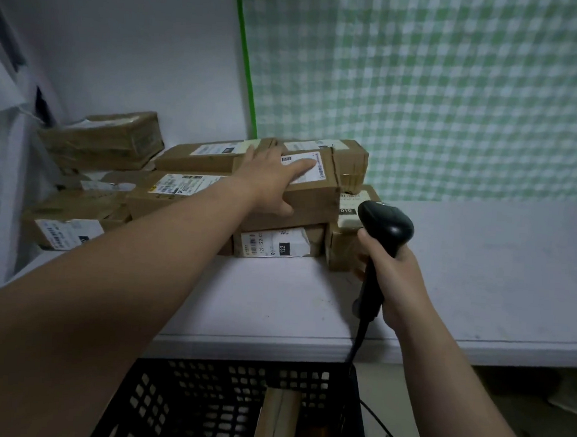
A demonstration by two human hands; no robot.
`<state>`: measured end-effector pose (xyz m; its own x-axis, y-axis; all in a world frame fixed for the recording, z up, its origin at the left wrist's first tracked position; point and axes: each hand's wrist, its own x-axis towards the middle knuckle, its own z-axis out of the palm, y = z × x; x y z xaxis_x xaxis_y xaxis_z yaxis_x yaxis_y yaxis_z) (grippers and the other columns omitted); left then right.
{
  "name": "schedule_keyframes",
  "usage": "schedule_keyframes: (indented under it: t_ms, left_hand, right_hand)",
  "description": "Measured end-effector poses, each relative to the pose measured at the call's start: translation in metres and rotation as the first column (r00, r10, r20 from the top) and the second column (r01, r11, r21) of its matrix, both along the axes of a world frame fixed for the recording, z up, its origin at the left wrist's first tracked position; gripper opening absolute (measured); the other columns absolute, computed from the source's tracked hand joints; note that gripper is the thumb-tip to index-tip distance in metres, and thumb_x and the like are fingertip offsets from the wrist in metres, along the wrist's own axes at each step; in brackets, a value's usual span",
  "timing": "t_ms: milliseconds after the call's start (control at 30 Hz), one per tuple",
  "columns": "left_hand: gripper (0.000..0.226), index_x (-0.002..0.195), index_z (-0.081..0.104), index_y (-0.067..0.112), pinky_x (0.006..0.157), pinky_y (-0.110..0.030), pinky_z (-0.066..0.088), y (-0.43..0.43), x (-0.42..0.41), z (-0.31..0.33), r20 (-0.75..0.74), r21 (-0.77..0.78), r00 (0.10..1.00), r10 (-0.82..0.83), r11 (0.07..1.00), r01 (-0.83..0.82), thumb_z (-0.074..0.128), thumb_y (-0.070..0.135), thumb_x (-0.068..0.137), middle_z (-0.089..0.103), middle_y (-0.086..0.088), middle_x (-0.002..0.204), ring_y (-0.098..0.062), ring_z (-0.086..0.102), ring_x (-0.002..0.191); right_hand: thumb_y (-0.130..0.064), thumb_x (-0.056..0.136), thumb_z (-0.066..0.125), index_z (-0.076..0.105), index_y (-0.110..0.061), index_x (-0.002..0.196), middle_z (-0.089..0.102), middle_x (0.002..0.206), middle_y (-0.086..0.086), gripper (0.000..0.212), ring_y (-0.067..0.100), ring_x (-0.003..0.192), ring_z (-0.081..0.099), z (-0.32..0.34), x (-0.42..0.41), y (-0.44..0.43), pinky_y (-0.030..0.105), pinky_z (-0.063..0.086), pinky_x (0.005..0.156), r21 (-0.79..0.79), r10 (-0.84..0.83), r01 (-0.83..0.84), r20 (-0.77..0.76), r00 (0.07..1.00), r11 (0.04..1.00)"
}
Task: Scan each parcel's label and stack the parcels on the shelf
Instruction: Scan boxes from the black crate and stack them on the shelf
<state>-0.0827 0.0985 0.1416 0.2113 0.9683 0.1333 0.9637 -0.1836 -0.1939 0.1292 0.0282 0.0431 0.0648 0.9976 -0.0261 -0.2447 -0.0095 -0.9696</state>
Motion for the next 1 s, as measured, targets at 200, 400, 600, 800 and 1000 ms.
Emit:
schedule_keyframes:
  t_ms: [200,400,600,800,1000]
  left_hand:
    - [0.074,0.149,0.017,0.035,0.096,-0.045,0.039,-0.003,-0.008,-0.016,0.001,0.070,0.999,0.044,0.997,-0.044,0.060,0.028,0.089,0.041,-0.016,0.137,-0.036,0.045,0.121]
    - [0.069,0.150,0.015,0.030,0.098,-0.046,0.037,-0.011,-0.001,-0.034,-0.060,0.199,0.990,0.125,0.974,-0.111,0.051,0.015,0.093,0.041,-0.018,0.138,-0.038,0.041,0.125]
    - [0.072,0.153,0.014,0.022,0.117,-0.045,0.014,-0.056,0.007,-0.048,0.108,0.272,0.994,0.010,0.961,-0.039,0.053,0.040,0.094,0.017,-0.017,0.156,-0.034,0.015,0.144]
    - [0.047,0.128,0.056,0.010,0.100,-0.045,0.040,-0.164,-0.008,-0.126,0.378,0.389,0.896,-0.231,0.918,0.073,0.053,0.033,0.088,0.053,-0.015,0.133,-0.034,0.046,0.124]
    - [0.040,0.111,0.065,0.007,0.081,-0.039,0.053,-0.246,-0.026,-0.254,0.507,0.123,0.857,-0.097,0.992,0.040,0.050,0.033,0.084,0.063,-0.009,0.106,-0.028,0.060,0.095]
  right_hand:
    - [-0.029,0.086,0.071,0.057,-0.018,0.131,0.067,0.116,0.003,0.048,0.016,0.104,0.064,-0.008,-0.004,-0.001,0.023,0.053,0.073,-0.017,-0.012,0.014,0.079,0.997,1.000]
    - [-0.030,0.083,0.074,0.063,-0.019,0.123,0.070,0.112,0.004,0.043,0.022,0.104,0.065,-0.008,-0.007,-0.002,0.031,0.055,0.079,-0.012,0.012,-0.011,0.129,0.992,1.000]
    - [-0.024,0.084,0.073,0.071,-0.012,0.097,0.074,0.085,0.010,0.018,0.018,0.064,0.063,0.006,-0.013,-0.028,0.032,0.054,0.064,0.023,0.135,-0.149,0.310,0.941,0.989]
    - [-0.018,0.085,0.071,0.071,-0.007,0.087,0.073,0.077,0.009,0.012,0.016,0.055,0.061,-0.017,-0.015,-0.084,0.025,0.051,0.053,-0.089,0.343,-0.351,0.531,0.775,0.932]
    - [-0.010,0.087,0.068,0.068,-0.009,0.079,0.067,0.072,0.017,0.008,0.021,0.052,0.054,-0.075,-0.011,-0.132,0.024,0.046,0.047,-0.375,0.616,-0.492,0.542,0.572,0.786]
